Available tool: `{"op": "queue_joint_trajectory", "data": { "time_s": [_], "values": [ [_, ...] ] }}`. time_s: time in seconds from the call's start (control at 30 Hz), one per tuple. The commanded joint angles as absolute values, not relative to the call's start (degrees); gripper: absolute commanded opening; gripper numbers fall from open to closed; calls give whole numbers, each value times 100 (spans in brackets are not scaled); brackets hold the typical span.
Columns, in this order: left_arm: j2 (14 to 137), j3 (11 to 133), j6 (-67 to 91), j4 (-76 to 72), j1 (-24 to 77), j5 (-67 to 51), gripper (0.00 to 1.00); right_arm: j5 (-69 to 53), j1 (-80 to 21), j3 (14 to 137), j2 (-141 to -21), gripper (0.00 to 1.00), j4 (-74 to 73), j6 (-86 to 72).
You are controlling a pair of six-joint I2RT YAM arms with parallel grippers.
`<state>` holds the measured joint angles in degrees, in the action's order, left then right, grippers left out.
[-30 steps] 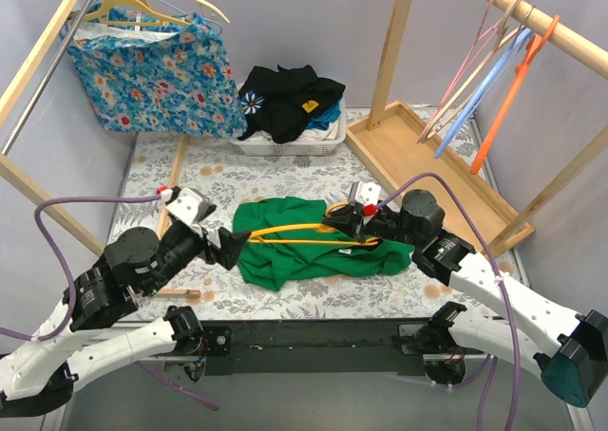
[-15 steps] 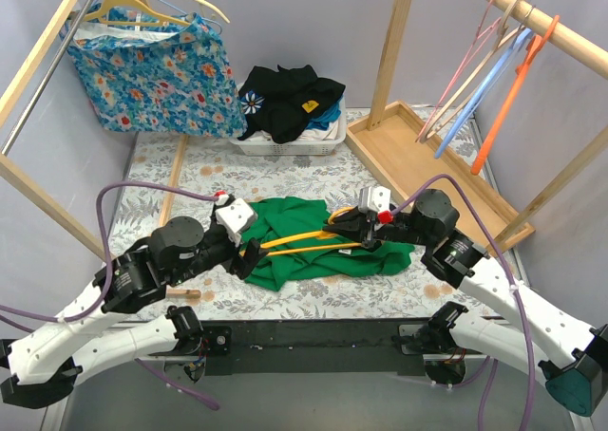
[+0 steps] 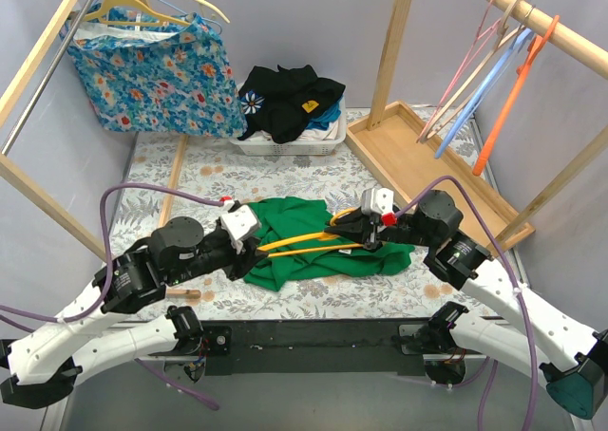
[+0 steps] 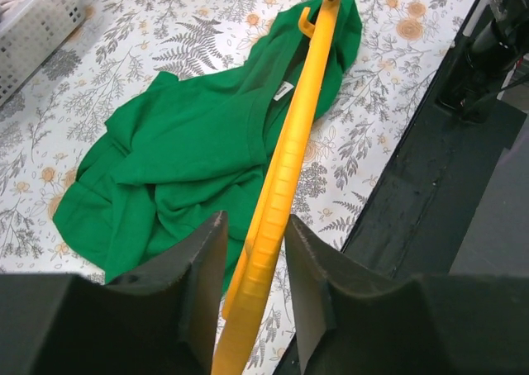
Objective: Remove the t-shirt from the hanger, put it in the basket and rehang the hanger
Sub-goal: Place the hanger at the clothesline.
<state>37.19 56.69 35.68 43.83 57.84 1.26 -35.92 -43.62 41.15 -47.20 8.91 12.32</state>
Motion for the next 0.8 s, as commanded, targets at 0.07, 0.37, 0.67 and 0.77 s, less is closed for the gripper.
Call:
{"op": "queue_joint_trajectory", "data": {
  "time_s": [0.07,0.37,0.67,0.77],
  "values": [
    [3876,5739,3454,4518,5766,-298,37,-3762,-4368,4386,-4544,1,1213,1169],
    [3841,5695,3524,4351,5766,121,0,-3683,-4359,4316,-4482,1,1231,1143],
    [3367,5774,3481,4016,5766,896,0,-2998,-4359,4219,-4518,26,1231,1011],
    [3235,5950,3454,4139,5766,993,0,-2769,-4359,4149,-4526,49,1248,976]
  ]
}}
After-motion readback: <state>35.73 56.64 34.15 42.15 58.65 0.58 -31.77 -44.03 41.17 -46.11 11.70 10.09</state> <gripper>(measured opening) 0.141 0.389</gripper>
